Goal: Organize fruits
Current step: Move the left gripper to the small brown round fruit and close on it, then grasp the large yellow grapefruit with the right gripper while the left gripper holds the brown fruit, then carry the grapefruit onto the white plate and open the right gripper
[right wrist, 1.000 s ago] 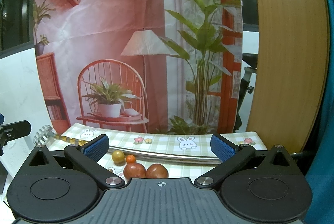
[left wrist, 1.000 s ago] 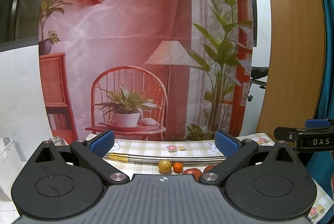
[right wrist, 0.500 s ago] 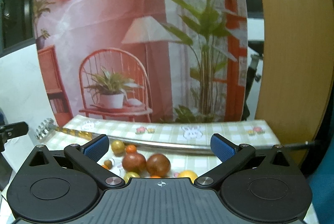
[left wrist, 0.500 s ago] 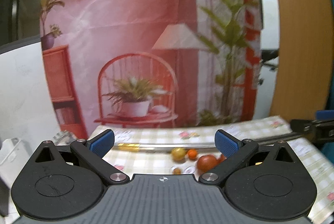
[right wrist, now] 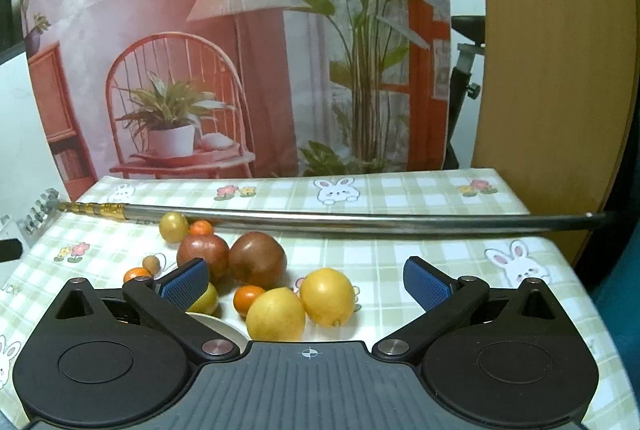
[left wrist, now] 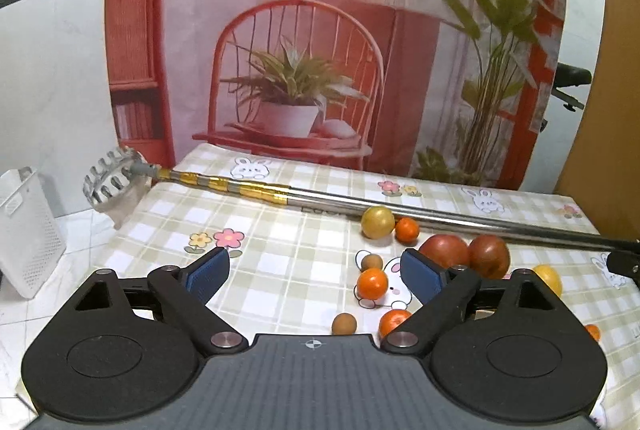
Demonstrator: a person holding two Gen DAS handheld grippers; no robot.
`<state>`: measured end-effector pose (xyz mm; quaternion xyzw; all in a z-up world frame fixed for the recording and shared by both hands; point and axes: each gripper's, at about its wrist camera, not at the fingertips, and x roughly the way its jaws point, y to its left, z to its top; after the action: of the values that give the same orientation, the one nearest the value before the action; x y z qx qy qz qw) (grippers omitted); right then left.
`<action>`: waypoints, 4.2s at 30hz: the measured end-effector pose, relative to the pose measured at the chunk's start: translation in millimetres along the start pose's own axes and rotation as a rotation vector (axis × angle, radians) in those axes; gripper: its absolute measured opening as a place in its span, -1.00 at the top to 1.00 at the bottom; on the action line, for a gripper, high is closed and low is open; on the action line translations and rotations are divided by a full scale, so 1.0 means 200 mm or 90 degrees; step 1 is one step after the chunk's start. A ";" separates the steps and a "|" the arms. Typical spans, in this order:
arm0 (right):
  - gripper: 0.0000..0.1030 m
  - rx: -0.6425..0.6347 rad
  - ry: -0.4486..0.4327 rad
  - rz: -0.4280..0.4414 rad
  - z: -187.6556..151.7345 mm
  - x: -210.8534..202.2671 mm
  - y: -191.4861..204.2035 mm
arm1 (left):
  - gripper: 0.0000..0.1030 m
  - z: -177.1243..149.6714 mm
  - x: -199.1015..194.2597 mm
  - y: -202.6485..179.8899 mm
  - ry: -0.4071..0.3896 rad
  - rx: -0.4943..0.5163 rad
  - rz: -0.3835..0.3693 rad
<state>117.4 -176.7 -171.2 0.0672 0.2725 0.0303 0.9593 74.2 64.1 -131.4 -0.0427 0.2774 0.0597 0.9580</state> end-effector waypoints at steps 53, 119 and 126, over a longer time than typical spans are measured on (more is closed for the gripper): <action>-0.70 -0.018 0.028 0.082 -0.19 0.33 -0.17 | 0.50 -0.28 0.54 -0.07 0.142 0.059 -0.057; 0.02 0.038 0.056 0.157 -0.37 0.11 0.12 | 0.50 -0.45 0.17 -0.28 0.135 0.086 -0.192; 0.02 0.002 0.080 0.154 -0.46 0.09 0.20 | 0.50 -0.50 0.17 -0.28 0.154 0.090 -0.197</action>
<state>83.3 -125.3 -252.7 0.0988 0.3223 0.1497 0.9295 57.2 -0.1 -231.6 -0.0246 0.3840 -0.1132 0.9160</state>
